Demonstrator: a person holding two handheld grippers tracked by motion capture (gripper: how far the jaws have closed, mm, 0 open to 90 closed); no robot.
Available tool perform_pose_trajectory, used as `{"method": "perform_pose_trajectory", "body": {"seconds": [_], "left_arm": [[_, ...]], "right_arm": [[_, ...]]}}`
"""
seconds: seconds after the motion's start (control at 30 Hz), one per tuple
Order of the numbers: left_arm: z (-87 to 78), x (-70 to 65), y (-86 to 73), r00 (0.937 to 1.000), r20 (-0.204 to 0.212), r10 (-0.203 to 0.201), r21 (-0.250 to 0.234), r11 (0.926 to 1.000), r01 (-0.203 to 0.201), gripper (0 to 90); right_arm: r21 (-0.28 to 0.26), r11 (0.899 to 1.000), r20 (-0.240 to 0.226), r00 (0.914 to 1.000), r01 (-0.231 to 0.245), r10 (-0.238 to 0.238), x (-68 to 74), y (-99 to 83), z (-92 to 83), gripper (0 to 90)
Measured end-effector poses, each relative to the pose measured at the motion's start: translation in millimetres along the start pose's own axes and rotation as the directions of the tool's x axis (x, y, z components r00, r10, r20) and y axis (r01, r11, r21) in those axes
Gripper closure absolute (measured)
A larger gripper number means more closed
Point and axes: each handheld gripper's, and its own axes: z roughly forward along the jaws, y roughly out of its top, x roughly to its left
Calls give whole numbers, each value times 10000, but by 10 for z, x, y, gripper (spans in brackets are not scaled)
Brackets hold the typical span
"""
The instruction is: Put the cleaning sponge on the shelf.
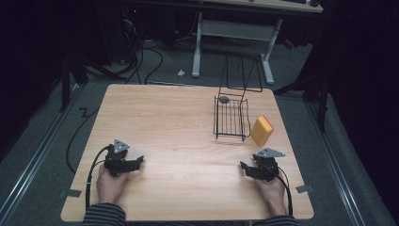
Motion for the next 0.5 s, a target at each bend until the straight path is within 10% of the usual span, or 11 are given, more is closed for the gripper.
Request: {"method": "perform_pose_trajectory", "body": {"seconds": [0.5], "left_arm": [[2, 0, 3, 10000, -7, -11, 15, 10000, 11, 210]], "right_arm": [[-898, 9946, 222, 9983, -513, 535, -61, -94, -222, 370]]}}
